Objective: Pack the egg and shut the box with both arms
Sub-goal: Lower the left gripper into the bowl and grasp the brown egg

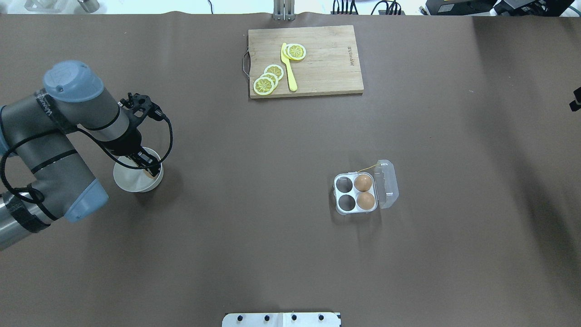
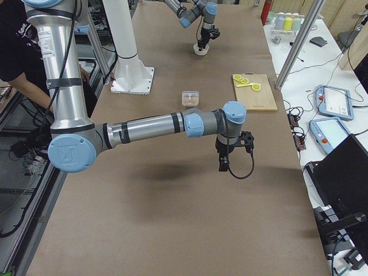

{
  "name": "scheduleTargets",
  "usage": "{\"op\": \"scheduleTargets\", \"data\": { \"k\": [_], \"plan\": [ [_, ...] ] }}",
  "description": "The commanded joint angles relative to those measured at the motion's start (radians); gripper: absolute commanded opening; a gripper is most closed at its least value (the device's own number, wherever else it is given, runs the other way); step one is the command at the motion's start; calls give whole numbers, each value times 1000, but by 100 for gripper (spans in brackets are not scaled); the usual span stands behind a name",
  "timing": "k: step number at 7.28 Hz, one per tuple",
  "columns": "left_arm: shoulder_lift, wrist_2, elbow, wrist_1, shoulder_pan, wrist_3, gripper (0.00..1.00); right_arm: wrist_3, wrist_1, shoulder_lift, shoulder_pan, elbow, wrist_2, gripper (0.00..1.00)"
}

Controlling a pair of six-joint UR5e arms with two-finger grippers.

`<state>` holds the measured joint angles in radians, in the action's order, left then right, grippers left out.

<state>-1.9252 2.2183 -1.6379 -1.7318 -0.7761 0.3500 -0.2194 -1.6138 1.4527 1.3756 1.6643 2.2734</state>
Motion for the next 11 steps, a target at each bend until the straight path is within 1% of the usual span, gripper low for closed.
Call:
{"op": "scheduleTargets", "data": {
  "k": [1, 2, 6, 7, 8, 9, 11],
  "plan": [
    [0, -3, 6, 0, 1, 0, 57, 0, 0, 0, 0, 0, 0, 100],
    [0, -34, 10, -5, 3, 0, 58, -2, 0, -2, 0, 0, 0, 100],
    [0, -35, 16, -12, 9, 0, 58, -2, 0, -3, 0, 0, 0, 100],
    [2, -35, 16, -12, 11, 1, 57, -2, 0, -3, 0, 0, 0, 100],
    [3, -35, 9, -12, 9, 1, 50, -2, 0, -3, 0, 0, 0, 100],
    [2, -35, 6, -12, 9, -3, 49, 0, 0, -3, 0, 0, 0, 100],
    [12, -29, -34, -12, 1, -9, 49, -2, 0, -5, 0, 0, 2, 100]
  ]
}}
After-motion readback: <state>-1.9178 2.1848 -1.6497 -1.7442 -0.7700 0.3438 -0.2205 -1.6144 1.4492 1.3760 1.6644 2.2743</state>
